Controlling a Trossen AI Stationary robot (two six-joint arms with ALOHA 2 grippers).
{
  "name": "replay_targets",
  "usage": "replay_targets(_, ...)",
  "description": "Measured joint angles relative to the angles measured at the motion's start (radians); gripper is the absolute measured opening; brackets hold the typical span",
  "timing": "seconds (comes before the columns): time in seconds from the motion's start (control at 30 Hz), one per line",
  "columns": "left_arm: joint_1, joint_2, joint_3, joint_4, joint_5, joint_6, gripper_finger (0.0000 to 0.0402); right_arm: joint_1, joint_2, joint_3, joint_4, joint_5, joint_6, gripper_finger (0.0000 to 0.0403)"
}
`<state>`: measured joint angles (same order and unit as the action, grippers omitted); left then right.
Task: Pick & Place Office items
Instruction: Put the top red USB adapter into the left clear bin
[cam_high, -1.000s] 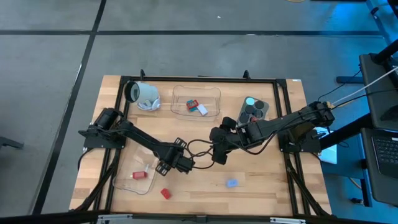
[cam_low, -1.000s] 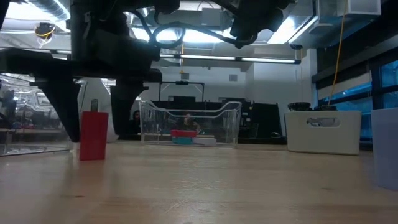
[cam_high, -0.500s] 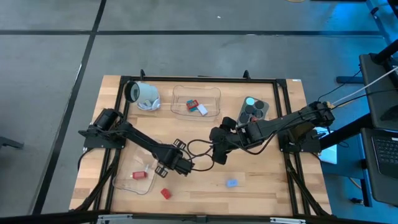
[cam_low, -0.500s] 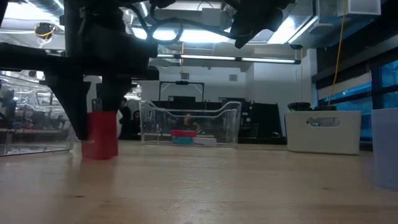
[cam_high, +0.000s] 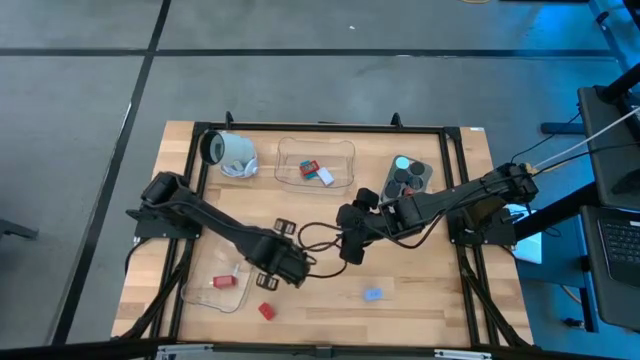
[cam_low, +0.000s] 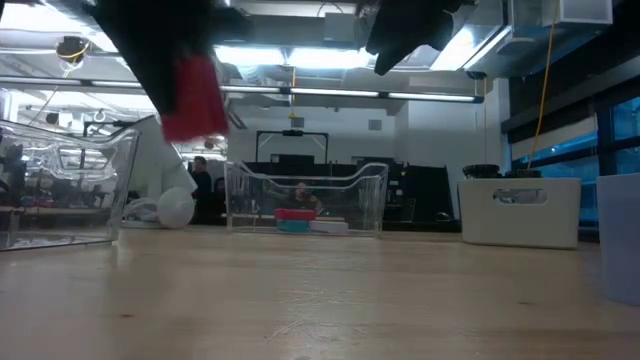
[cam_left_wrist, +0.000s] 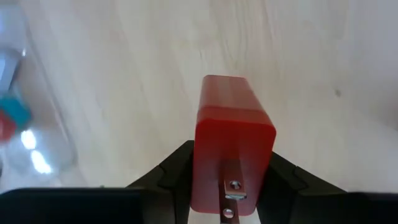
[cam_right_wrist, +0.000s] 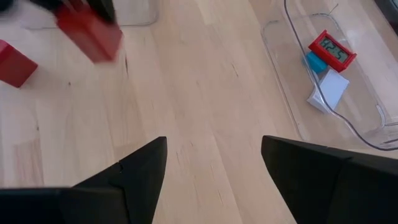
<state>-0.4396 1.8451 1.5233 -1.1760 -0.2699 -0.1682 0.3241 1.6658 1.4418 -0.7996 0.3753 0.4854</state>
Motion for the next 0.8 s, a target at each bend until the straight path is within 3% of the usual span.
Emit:
replay_targets(0.2, -0.041, -0.079, 0.074, -0.245, 0.038, -0.318, 0.0122, 0.0, 0.0, 0.0, 0.0, 0.0, 0.0, 0.0265)
replay_targets(0.37, -0.111, -0.166, 0.054, -0.395, 0.085, -0.606, 0.0123, 0.0, 0.0, 0.0, 0.003, 0.0, 0.0, 0.0265)
replay_targets(0.6, -0.216, -0.248, -0.099, -0.39, 0.163, -0.891, 0.0123, 0.0, 0.0, 0.0, 0.003, 0.0, 0.0, 0.0265)
replay_targets(0.8, -0.227, -0.283, -0.303, -0.365, 0.244, -1.081, 0.0123, 0.0, 0.0, 0.0, 0.005, 0.0, 0.0, 0.0265)
